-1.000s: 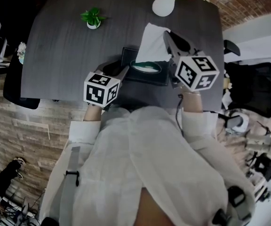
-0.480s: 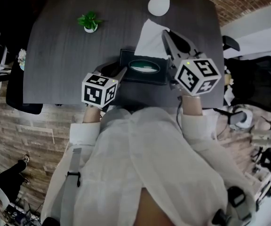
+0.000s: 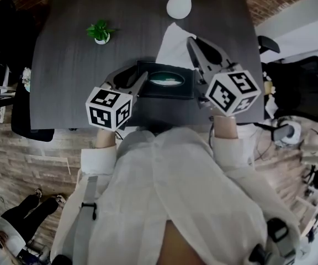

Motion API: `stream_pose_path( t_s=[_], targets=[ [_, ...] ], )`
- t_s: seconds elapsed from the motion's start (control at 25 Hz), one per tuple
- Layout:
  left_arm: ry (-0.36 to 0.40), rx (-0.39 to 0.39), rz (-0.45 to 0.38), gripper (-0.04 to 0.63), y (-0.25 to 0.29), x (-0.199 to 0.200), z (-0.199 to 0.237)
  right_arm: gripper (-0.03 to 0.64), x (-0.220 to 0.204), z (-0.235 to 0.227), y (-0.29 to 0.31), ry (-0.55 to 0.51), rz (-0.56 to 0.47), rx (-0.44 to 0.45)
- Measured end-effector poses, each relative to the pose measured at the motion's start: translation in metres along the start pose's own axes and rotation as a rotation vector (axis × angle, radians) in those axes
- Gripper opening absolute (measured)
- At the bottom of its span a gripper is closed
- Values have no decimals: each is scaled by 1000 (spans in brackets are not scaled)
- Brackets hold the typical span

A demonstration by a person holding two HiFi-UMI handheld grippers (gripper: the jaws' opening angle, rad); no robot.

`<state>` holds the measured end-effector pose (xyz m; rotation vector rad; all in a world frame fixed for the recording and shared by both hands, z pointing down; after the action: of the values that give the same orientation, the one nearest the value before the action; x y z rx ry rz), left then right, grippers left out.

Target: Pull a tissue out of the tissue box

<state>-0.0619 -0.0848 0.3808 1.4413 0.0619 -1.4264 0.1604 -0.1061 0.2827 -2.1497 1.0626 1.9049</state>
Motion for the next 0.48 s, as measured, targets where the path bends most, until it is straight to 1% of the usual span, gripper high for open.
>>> stream_pose_path(
  t_s=[0.12,0.32,0.4,0.48],
  targets=[
    [19,-4,-60,127,-9,13,-5,8,3,2,-11,16,-35,6],
    [38,24,-167,43,-21,33,-9,8,7,8,-23,24,-60,30],
    [40,29,-192,35,-23,39,-12,8,7,13,-27,23,-66,44],
    [47,34,-196,25,-24,44,-14,8,7,17,-29,20,-65,55]
  ],
)
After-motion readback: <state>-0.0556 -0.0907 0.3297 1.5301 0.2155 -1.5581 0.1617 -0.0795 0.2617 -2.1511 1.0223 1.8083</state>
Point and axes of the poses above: the fingertips, and each gripper's own axes: y forward along the fingers, z to its left, x out of its top, the point moved 8 cm from there along -y, backward along the fingers, and after that the axes turned 12 degrees about z, right-handed, at the moved point
